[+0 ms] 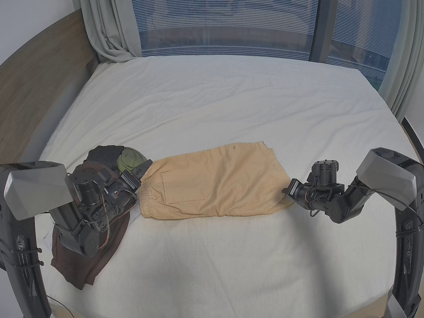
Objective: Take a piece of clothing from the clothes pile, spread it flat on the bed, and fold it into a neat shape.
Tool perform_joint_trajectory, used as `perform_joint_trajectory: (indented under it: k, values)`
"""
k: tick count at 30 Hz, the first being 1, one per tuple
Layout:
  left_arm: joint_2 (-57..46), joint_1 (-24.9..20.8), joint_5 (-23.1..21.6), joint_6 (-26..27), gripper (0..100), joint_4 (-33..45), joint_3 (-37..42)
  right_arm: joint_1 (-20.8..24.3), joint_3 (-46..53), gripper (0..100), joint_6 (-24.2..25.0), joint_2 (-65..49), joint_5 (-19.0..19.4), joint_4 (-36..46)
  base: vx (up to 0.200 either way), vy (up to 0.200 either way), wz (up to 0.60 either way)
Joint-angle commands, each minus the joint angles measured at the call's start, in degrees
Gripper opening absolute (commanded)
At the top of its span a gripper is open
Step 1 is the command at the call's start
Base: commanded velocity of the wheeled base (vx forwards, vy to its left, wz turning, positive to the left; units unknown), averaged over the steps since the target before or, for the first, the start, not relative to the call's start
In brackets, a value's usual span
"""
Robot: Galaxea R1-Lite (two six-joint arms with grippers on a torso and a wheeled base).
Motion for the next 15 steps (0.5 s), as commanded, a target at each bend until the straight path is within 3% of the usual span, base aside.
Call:
perform_joint_trajectory:
  k: [1,15]
  values:
    - [0.1,0.0,0.1,0.1,100,0.0,0.0,0.1,0.0,0,-0.1,-0.4,-0.6,0.0,0.0,0.0,0.0]
    - [0.2,0.0,0.1,0.2,100,0.0,0.0,-0.2,7.9,0,-2.9,-6.2,-4.0,0.7,0.0,0.0,0.0]
